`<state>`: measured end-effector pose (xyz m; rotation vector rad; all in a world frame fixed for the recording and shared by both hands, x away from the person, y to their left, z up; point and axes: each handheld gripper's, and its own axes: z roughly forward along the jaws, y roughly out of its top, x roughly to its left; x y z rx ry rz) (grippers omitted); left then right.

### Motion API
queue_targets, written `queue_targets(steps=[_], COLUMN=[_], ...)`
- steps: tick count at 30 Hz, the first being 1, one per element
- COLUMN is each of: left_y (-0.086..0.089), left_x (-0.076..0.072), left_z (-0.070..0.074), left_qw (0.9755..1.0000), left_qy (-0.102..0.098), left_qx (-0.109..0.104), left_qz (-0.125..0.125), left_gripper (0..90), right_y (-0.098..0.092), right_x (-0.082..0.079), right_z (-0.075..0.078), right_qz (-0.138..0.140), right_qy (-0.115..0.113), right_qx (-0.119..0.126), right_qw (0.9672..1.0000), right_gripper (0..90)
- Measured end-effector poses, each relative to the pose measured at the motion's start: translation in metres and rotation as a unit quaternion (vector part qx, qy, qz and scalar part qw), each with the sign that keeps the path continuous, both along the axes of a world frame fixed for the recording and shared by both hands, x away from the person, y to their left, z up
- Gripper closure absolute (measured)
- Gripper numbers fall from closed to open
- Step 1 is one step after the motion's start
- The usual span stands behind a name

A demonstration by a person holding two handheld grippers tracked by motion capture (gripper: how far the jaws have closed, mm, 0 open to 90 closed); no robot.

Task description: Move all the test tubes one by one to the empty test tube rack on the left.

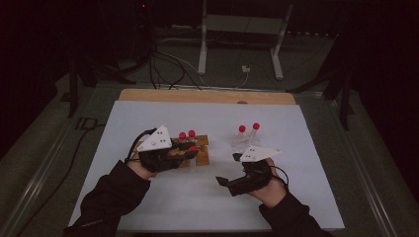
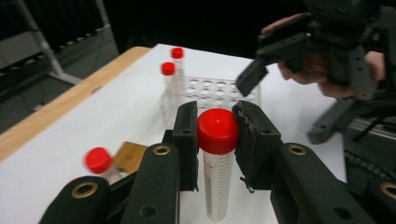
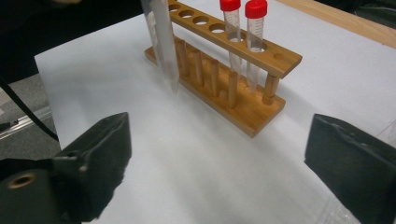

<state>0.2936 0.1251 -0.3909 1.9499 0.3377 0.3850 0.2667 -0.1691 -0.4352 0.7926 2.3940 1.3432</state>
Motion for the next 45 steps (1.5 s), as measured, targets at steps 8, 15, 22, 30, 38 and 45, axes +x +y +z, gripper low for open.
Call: queue_targets(steps=[8, 15, 22, 30, 38, 45], left_y=[0.015, 0.026, 0.035, 0.039, 0.042, 0.04], left_x=[0.008, 0.018, 0.03, 0.047, 0.055, 0.057], left_z=[0.016, 0.021, 0.018, 0.004, -0.015, -0.035], left_qw=[0.9992, 0.9968, 0.9935, 0.9894, 0.9876, 0.9873], left_qy=[-0.013, -0.026, -0.04, -0.041, -0.024, -0.008], left_qx=[-0.01, -0.015, -0.02, -0.018, -0.03, -0.032], left_qz=[0.035, 0.075, 0.105, 0.138, 0.152, 0.156], left_gripper=[71.8, 71.8, 71.8, 71.8, 71.8, 71.8], right_y=[-0.003, -0.004, -0.006, -0.007, -0.008, -0.007], right_x=[0.001, 0.001, 0.0, 0.0, 0.0, 0.0], right_z=[0.002, 0.002, 0.004, 0.005, 0.004, 0.002], right_qz=[-0.007, 0.002, -0.001, -0.002, -0.002, -0.001], right_qy=[0.003, 0.003, -0.003, -0.009, -0.012, -0.01], right_qx=[0.01, 0.009, 0.01, 0.008, 0.005, 0.001], right_qw=[0.9999, 1.0, 0.9999, 0.9999, 0.9999, 0.9999], right_gripper=[0.0, 0.0, 0.0, 0.0, 0.0, 0.0])
